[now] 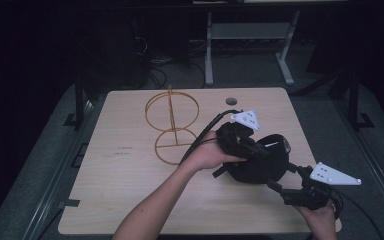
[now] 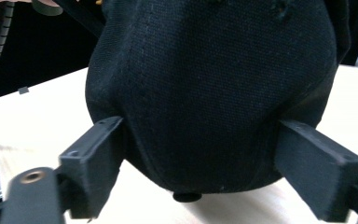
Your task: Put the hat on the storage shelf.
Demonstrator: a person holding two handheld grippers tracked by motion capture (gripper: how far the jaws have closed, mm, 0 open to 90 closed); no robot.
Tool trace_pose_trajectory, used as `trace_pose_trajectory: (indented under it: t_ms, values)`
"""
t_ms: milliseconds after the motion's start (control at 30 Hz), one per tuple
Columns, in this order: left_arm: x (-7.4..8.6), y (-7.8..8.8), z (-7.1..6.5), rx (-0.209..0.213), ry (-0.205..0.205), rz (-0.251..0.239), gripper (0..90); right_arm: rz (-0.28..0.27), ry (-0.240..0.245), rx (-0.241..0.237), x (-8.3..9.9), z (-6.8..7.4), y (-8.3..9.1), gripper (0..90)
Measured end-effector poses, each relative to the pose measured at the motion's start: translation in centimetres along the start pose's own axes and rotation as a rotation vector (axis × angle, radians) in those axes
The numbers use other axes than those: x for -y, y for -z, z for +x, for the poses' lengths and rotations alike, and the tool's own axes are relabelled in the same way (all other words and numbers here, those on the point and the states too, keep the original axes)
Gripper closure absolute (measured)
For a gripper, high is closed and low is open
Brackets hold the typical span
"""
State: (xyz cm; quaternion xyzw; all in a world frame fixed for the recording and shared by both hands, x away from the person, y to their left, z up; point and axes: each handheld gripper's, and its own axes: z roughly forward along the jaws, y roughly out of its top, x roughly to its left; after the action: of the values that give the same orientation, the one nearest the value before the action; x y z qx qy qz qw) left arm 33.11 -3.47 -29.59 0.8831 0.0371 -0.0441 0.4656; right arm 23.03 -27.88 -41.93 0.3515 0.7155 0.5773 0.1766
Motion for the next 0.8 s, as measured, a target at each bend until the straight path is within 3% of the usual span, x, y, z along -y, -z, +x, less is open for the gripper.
trace_pose_trajectory:
  t_ms: [100, 167, 267, 333, 800]
  values:
    - [-0.6, 0.0, -0.4, 0.017, -0.014, -0.009, 81.1, -0.033, 0.014, 0.007, -0.2, -0.2, 0.3, 31.5]
    - [-0.8, 0.0, -0.6, 0.037, -0.025, -0.009, 81.1, -0.042, 0.026, -0.009, -0.2, -0.4, 0.5, 49.5]
    - [-0.9, 0.1, -0.8, 0.012, -0.039, 0.002, 81.1, -0.045, 0.041, -0.037, -0.4, -0.7, 0.6, 74.8]
    - [-0.8, 0.3, -0.6, 0.012, -0.031, 0.000, 81.1, -0.045, 0.062, -0.036, -0.5, -0.7, 0.7, 83.0]
    - [0.8, 1.4, -0.2, -0.064, -0.003, 0.038, 76.8, -0.042, 0.031, -0.047, -2.2, -1.4, 1.6, 87.5]
